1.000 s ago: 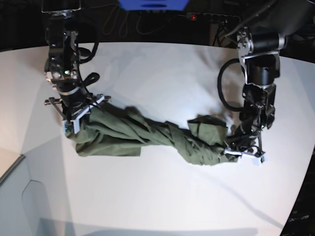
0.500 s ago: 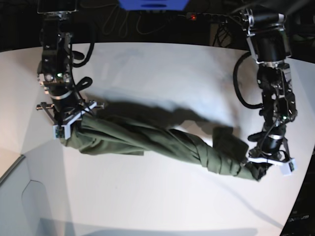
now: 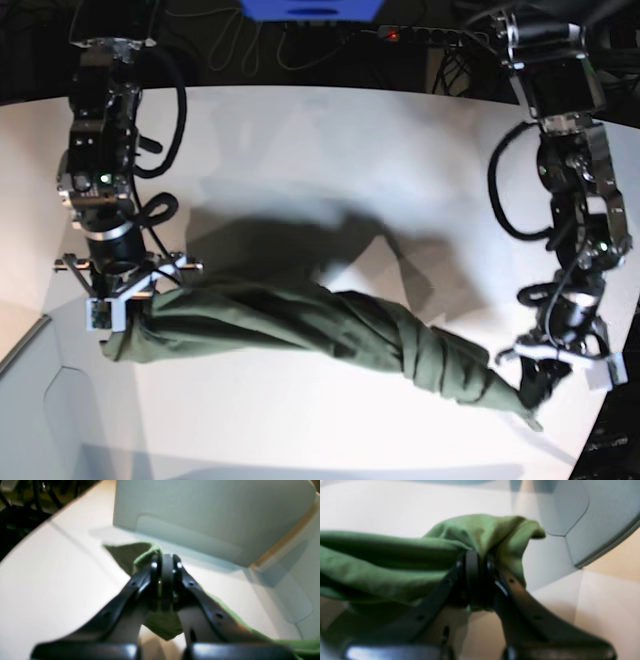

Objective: Layout the t-shirt on the table in an organized manner, then fold the t-shirt properly
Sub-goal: 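Lower the stretched shirt onto the table and release with the left gripper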

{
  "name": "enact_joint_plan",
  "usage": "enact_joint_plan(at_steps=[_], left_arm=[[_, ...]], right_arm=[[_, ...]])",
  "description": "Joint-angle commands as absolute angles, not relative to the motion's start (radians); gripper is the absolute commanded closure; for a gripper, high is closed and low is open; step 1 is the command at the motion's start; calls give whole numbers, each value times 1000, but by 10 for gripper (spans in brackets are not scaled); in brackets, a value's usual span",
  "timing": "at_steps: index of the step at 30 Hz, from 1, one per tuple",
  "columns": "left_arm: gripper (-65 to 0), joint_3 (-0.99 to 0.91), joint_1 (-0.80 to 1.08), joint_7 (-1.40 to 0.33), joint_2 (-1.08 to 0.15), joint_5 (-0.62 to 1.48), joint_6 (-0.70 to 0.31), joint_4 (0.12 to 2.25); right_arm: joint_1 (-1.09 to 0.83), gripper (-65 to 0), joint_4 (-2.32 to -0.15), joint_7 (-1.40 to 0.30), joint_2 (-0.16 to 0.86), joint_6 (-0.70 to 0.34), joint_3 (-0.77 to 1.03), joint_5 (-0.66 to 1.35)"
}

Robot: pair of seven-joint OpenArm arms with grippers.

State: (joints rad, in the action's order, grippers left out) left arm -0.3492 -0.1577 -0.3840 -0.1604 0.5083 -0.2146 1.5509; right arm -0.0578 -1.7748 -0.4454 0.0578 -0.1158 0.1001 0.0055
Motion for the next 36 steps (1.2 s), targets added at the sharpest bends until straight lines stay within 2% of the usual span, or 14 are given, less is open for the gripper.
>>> enact_joint_plan(at_steps=[1,7,9,12,17,20,23,29,36], left_arm=[[-2,-355,-147,-372,-168,513,-219,1534],[-6,-355,-13,-380,-165,568,-219,1395],[-36,-357,44,-374,-174,651,-217,1371],[-141,-395,124,-374,-179,766,-217,1362],[-352,-467,191,-380,-174,812,-217,1368],[-424,-495,202,-375,-183,816,-219,1371],[-425,-518,191,-375,-183,816,-219,1371],[-425,-484,33,-380,-176,794,-208,1357],[-425,-378,-134,-374,-147,599,-206,1171]], right_arm=[[-53,0,-1791,-421,64,-110,104,5],[-99,0,-1791,-421,64,-110,102,5],[-108,0,-1791,-421,65,-110,102,5],[-120,0,-1791,-421,67,-110,102,5],[-127,0,-1791,-421,65,-110,101,5],[-128,0,-1791,-423,65,-110,101,5],[-137,0,-1791,-423,64,-110,101,5],[-159,0,-1791,-423,64,-110,96,5],[-170,0,-1791,-424,64,-110,96,5]])
